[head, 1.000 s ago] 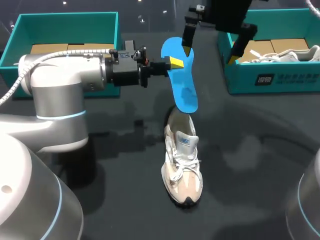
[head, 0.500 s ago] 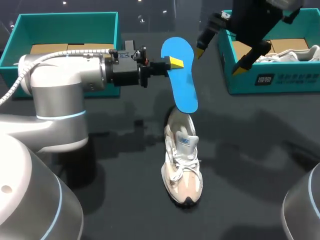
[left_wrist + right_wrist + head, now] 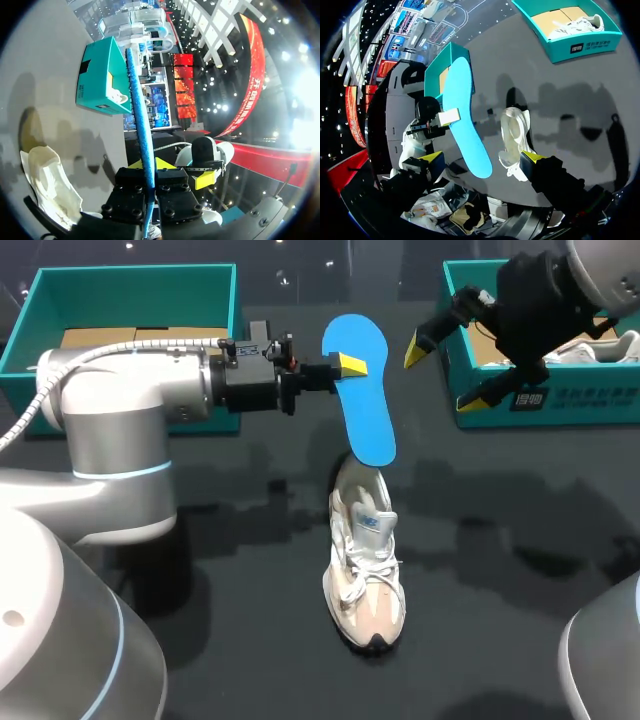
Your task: Take the shoe out of the shoebox, open the shoe tongue, remove and reinsert the insole, then place the shoe into the shoebox
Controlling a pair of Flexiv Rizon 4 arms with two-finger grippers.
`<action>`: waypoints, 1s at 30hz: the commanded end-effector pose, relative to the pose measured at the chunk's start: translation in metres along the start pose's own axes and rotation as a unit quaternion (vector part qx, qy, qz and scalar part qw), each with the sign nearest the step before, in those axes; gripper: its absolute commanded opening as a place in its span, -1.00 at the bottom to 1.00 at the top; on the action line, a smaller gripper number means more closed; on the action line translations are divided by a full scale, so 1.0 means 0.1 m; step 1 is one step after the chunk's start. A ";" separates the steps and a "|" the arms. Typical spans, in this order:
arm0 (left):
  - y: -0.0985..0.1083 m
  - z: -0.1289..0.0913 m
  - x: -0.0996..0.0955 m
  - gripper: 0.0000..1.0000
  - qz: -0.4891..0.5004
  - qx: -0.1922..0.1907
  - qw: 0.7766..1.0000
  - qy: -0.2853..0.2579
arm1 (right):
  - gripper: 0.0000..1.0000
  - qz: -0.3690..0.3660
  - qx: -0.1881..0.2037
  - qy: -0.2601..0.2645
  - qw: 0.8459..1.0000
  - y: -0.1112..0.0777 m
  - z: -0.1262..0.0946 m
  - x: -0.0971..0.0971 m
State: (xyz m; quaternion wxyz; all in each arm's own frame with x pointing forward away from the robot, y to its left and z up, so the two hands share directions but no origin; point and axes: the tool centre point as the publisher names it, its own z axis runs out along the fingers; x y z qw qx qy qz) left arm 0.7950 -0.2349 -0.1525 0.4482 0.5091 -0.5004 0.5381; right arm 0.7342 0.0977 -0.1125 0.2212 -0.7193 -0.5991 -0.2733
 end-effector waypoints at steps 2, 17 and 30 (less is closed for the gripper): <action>0.00 0.01 0.00 -1.00 0.000 0.001 1.000 0.000 | 1.00 0.002 0.002 0.206 0.978 0.02 0.08 -0.09; 0.00 0.01 0.00 -1.00 0.000 0.001 1.000 0.000 | 1.00 0.014 0.010 0.251 0.968 0.03 0.18 -0.14; -0.01 -0.02 0.02 -1.00 0.017 -0.002 1.000 0.014 | 1.00 0.047 0.035 0.291 0.955 0.05 0.26 -0.18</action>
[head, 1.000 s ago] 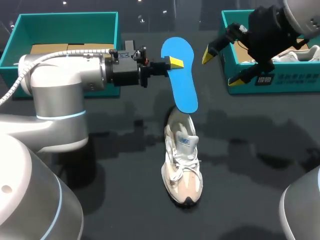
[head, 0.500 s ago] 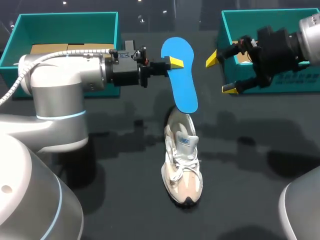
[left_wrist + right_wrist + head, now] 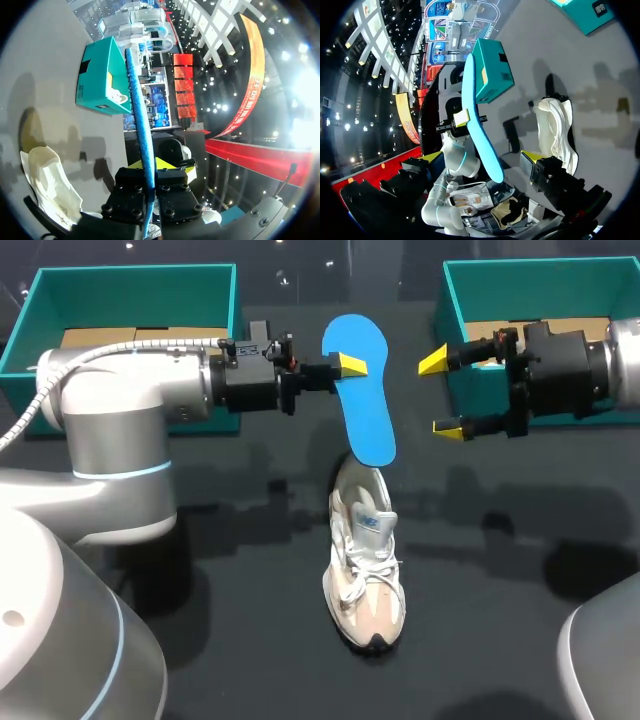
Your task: Take the shoe out of the shoebox, open the shoe tongue, remove and reinsert the insole, then place the shoe into the shoebox
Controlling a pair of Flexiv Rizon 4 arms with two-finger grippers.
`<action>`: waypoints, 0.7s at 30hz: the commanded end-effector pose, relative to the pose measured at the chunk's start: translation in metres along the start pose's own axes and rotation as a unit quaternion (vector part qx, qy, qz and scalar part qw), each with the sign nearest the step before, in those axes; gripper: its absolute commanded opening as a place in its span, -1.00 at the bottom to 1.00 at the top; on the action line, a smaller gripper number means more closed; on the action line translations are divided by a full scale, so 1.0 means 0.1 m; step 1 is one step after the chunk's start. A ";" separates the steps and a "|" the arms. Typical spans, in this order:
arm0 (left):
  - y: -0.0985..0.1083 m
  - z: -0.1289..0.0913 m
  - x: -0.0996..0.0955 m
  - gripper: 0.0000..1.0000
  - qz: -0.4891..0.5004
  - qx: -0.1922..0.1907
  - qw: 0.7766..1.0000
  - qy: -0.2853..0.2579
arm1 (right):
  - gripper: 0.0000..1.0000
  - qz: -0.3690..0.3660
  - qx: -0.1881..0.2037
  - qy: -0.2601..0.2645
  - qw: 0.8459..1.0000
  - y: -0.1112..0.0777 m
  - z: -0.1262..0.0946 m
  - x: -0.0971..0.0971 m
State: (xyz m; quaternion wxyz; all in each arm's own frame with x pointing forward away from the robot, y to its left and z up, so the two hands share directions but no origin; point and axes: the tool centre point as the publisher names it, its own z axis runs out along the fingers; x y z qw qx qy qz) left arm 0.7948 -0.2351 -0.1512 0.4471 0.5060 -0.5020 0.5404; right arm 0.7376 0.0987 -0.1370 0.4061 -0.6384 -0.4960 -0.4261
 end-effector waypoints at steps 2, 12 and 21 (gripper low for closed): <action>0.00 -0.04 0.02 -1.00 0.032 -0.003 0.999 0.022 | 1.00 0.012 0.005 0.029 1.000 0.04 0.04 -0.07; -0.11 -0.14 0.17 -1.00 0.166 -0.019 0.984 0.056 | 1.00 0.021 0.014 0.057 0.998 0.04 0.05 -0.12; -0.17 -0.21 0.30 -1.00 0.291 -0.030 0.955 0.047 | 1.00 0.022 0.017 0.077 0.997 0.03 0.04 -0.13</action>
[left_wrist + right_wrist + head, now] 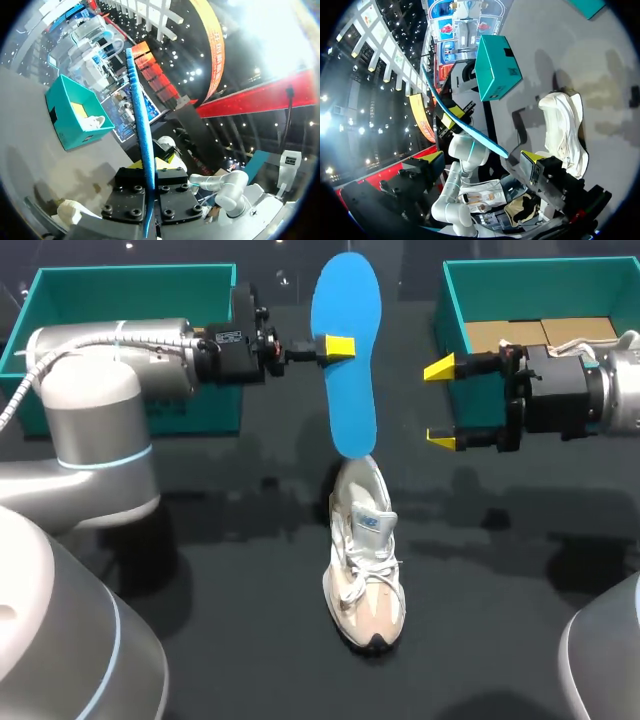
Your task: Take the shoe out of the shoebox, open the shoe tongue, remove and reinsert the insole, then place the shoe into the shoebox
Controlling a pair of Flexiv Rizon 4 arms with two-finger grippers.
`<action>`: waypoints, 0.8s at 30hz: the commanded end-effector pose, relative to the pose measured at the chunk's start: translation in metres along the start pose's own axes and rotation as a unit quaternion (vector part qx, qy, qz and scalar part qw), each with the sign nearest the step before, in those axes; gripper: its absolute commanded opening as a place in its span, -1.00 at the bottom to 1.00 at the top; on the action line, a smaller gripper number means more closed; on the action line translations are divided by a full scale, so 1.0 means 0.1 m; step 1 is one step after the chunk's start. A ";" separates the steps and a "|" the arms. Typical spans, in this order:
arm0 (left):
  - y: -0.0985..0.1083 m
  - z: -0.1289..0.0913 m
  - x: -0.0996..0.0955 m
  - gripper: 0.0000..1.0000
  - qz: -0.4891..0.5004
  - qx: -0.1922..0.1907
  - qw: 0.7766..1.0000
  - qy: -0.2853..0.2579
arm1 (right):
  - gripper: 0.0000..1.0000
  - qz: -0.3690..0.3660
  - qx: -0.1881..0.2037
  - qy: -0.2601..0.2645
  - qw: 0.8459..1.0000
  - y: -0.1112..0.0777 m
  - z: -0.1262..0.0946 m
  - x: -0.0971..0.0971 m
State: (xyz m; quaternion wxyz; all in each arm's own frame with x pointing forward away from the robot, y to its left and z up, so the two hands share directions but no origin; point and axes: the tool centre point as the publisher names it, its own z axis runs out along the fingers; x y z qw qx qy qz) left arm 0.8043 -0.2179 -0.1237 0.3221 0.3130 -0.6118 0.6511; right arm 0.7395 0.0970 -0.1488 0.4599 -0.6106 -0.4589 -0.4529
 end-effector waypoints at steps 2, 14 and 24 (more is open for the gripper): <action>-0.07 -0.05 0.02 -1.00 0.046 -0.003 0.999 -0.002 | 1.00 0.001 0.001 0.013 1.000 0.00 0.01 -0.02; -0.10 -0.13 0.01 -1.00 0.230 0.004 0.973 -0.014 | 1.00 0.003 0.003 0.047 0.999 -0.02 0.00 -0.04; -0.13 -0.21 -0.01 -1.00 0.400 -0.026 0.915 -0.048 | 1.00 0.003 0.003 0.047 0.999 -0.02 0.00 -0.04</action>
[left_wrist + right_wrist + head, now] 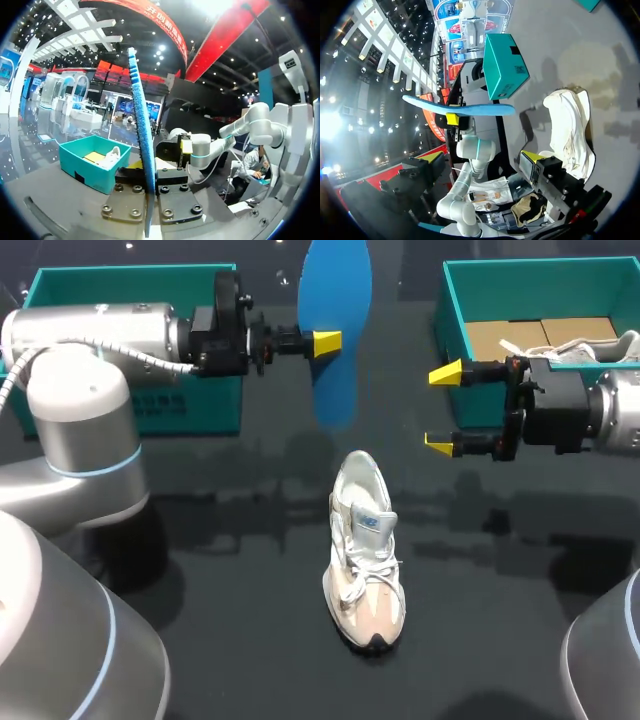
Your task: Take the shoe out of the shoebox, open the shoe tongue, remove and reinsert the insole, then place the shoe into the shoebox
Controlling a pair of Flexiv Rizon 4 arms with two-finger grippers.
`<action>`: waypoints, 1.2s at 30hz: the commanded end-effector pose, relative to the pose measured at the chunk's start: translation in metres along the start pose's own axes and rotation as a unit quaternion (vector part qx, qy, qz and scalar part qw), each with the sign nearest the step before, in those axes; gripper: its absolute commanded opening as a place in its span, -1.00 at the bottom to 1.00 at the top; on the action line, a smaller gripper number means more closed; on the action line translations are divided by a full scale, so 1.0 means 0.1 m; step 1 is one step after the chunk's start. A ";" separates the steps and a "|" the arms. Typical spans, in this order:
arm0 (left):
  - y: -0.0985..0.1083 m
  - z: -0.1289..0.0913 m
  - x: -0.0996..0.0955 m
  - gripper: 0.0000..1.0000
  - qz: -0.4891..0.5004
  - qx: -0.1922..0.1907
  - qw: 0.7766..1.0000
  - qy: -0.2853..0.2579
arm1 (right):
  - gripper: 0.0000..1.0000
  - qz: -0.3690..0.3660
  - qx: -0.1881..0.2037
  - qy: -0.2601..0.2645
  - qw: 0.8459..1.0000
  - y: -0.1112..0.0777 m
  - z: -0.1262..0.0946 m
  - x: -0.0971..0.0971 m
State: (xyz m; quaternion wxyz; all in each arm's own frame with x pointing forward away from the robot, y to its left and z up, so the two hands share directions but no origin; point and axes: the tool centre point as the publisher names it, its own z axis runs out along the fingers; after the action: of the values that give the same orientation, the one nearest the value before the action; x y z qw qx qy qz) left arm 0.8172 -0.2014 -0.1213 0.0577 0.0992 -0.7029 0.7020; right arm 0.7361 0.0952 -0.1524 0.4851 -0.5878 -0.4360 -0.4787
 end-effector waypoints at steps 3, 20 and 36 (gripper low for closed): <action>-0.05 -0.07 -0.01 -1.00 0.095 -0.032 0.995 -0.018 | 1.00 0.000 0.000 -0.002 1.000 0.00 0.02 0.00; 0.05 -0.21 -0.13 -1.00 0.412 -0.053 0.910 -0.016 | 1.00 0.000 0.000 -0.002 1.000 0.00 0.02 0.00; 0.10 -0.17 -0.24 -1.00 0.636 -0.065 0.768 0.049 | 1.00 0.000 0.000 -0.002 1.000 0.00 0.02 0.00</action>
State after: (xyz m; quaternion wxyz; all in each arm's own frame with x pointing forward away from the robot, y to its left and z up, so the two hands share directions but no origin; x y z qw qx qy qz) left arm 0.8287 -0.1807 -0.1345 -0.3240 -0.3288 -0.6811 0.5683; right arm 0.7370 0.0956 -0.1524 0.4851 -0.5876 -0.4367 -0.4782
